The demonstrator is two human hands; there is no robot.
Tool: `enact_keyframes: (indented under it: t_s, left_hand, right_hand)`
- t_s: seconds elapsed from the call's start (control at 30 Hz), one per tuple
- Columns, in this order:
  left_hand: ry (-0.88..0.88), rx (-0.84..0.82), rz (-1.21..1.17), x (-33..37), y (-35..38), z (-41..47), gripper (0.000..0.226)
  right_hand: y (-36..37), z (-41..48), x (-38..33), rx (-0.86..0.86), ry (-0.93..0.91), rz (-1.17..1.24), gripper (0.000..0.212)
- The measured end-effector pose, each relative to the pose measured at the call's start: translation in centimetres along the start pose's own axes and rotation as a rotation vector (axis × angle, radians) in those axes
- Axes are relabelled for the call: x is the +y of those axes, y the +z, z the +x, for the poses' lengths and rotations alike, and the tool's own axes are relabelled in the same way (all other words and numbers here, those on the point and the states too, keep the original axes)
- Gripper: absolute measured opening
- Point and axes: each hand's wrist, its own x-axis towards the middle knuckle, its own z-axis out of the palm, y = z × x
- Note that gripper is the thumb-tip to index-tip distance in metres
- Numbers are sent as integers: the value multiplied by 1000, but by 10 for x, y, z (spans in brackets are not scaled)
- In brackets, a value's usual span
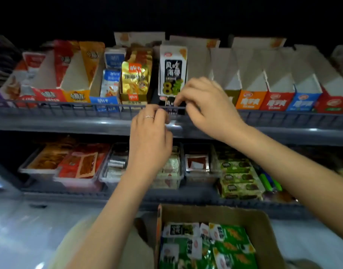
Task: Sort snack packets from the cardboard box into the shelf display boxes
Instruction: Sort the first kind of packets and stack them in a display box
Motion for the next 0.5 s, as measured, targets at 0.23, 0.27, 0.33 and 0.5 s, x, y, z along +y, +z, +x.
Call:
enact_keyframes:
  t_s: [0.23, 0.27, 0.33, 0.5]
  left_hand:
    - [337, -479, -117, 10, 2, -86, 17]
    - [410, -564, -136, 8, 5, -103, 15]
    - [486, -688, -159, 4, 11, -138, 15]
    - [407, -918, -132, -12, 15, -197, 20]
  right_hand:
    - [42, -140, 5, -412, 15, 180, 27]
    - [54, -163, 6, -517, 15, 176, 26]
    - [77, -205, 5, -723, -9, 150, 19]
    - [139, -284, -2, -1156, 72, 193, 30]
